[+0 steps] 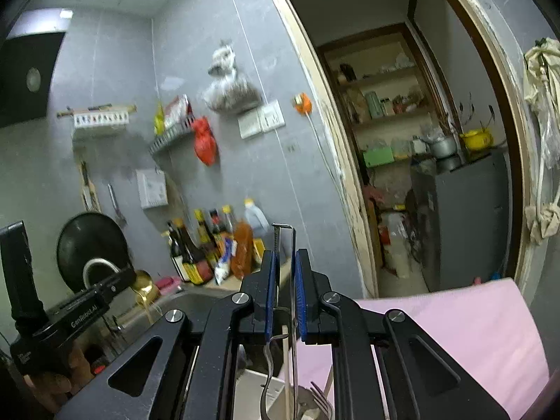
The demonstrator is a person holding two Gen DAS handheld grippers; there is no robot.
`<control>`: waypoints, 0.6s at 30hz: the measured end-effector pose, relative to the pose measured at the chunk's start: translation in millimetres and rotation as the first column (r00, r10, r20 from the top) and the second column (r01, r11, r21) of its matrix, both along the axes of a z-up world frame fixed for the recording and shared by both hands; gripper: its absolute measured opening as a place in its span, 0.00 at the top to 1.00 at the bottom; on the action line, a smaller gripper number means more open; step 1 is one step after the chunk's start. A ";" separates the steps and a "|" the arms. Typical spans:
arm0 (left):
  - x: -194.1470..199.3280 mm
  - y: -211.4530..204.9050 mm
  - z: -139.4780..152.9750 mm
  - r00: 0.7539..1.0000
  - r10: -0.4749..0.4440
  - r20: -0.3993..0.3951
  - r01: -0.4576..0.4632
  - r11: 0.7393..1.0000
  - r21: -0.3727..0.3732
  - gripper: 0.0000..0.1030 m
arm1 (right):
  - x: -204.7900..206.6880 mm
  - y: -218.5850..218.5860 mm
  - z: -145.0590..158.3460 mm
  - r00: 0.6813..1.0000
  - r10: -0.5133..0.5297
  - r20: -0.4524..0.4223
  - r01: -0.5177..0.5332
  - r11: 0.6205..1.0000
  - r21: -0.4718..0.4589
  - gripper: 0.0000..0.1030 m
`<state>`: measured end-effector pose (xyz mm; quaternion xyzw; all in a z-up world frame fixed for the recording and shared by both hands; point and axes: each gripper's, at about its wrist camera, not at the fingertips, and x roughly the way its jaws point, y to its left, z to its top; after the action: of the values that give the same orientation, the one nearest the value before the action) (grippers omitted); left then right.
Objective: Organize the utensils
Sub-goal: 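Carry the gold spoon into the basket with the left tool while the right tool drops the knife in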
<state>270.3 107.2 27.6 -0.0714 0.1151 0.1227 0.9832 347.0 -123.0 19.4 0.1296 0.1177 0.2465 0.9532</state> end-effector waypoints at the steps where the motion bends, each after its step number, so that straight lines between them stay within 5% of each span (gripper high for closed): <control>1: 3.3 3.4 -5.2 1.000 0.011 -0.008 -0.011 1.000 0.011 0.98 | 1.2 1.9 -4.8 1.000 -0.004 -0.008 0.004 1.000 -0.004 0.90; 10: 18.7 8.0 -31.6 0.996 0.081 -0.027 -0.078 0.992 0.095 0.98 | 12.0 16.3 -27.8 0.998 -0.034 -0.045 0.032 0.999 -0.033 0.90; 18: 23.0 -1.4 -43.5 0.998 0.056 -0.036 -0.050 0.988 0.146 0.97 | 10.3 21.6 -41.1 0.997 -0.044 -0.070 0.041 0.998 -0.037 0.90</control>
<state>293.3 105.8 -15.9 -0.0002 0.1234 0.1581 0.9797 357.3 -101.5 -21.7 0.1238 0.1531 0.2193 0.9556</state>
